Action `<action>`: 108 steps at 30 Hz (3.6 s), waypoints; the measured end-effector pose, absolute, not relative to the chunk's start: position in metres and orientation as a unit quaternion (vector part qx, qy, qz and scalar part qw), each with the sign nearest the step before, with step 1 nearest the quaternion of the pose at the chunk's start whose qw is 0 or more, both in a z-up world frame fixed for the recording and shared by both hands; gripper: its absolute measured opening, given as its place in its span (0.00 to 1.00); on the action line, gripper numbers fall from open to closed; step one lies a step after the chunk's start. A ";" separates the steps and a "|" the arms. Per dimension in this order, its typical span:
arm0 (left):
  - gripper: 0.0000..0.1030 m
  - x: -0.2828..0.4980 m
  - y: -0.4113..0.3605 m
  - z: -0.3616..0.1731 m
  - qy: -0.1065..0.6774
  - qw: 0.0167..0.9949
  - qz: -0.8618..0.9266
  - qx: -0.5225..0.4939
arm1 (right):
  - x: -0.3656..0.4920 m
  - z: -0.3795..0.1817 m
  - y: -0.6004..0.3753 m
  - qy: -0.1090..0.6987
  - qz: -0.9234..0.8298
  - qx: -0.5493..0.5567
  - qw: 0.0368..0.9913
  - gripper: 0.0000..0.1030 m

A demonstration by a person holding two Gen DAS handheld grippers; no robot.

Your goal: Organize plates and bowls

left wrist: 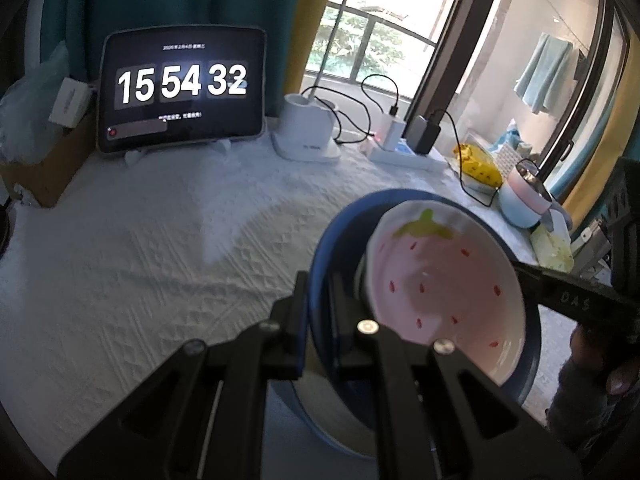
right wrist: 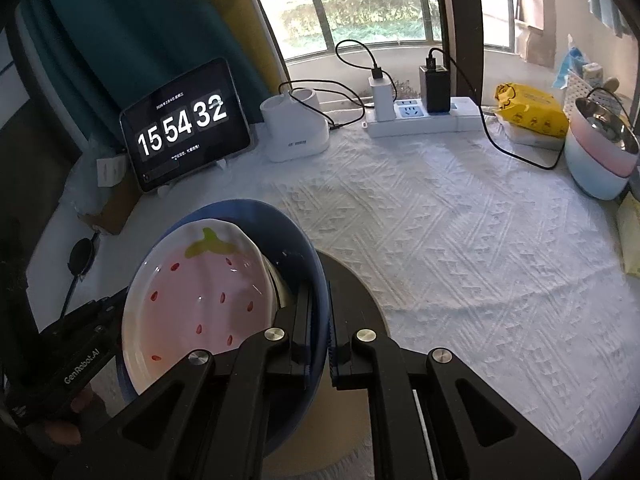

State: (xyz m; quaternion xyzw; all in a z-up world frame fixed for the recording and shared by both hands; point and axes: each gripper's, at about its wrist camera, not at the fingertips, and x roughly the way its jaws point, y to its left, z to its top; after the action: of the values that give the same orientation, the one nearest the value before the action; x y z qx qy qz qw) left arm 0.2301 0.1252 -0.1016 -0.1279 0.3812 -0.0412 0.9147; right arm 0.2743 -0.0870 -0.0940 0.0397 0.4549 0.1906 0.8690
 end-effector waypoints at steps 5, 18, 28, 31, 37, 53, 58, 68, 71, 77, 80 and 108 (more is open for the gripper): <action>0.06 0.231 0.121 -0.101 0.377 0.919 -0.034 -0.111 | 0.277 -0.099 -0.088 0.460 0.191 0.044 0.866 0.09; 0.06 0.232 0.112 -0.100 0.373 0.923 -0.024 -0.091 | 0.279 -0.099 -0.089 0.464 0.181 0.035 0.866 0.11; 0.08 0.231 0.107 -0.100 0.371 0.924 -0.026 -0.088 | 0.275 -0.098 -0.094 0.467 0.171 0.029 0.867 0.11; 0.11 0.231 0.109 -0.101 0.370 0.924 -0.025 -0.097 | 0.273 -0.097 -0.094 0.467 0.168 0.027 0.868 0.11; 0.11 0.229 0.109 -0.099 0.382 0.917 -0.023 -0.111 | 0.268 -0.098 -0.096 0.462 0.163 0.022 0.871 0.11; 0.12 0.214 0.101 -0.097 0.388 0.916 -0.017 -0.104 | 0.251 -0.097 -0.105 0.462 0.151 0.023 0.874 0.20; 0.12 0.216 0.098 -0.096 0.386 0.918 -0.012 -0.089 | 0.250 -0.098 -0.106 0.460 0.152 0.023 0.875 0.20; 0.12 0.221 0.103 -0.090 0.400 0.911 -0.017 -0.100 | 0.259 -0.094 -0.107 0.478 0.165 0.032 0.862 0.22; 0.33 0.215 0.106 -0.071 0.365 0.926 -0.010 -0.092 | 0.259 -0.084 -0.106 0.462 0.157 0.010 0.873 0.42; 0.57 0.209 0.106 -0.039 0.325 0.942 -0.011 -0.089 | 0.252 -0.054 -0.107 0.417 0.174 0.015 0.892 0.64; 0.57 0.204 0.102 -0.032 0.317 0.945 -0.010 -0.083 | 0.246 -0.045 -0.104 0.405 0.179 0.009 0.897 0.65; 0.78 0.124 0.055 0.023 0.230 0.972 -0.034 -0.044 | 0.163 0.007 -0.137 0.324 0.157 -0.002 0.933 0.65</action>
State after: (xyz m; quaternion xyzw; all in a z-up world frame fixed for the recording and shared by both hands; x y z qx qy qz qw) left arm 0.1244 0.0552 0.0230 -0.0445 0.2301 -0.0344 0.9715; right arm 0.1633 -0.1366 0.0075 -0.0016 0.3243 0.1568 0.9329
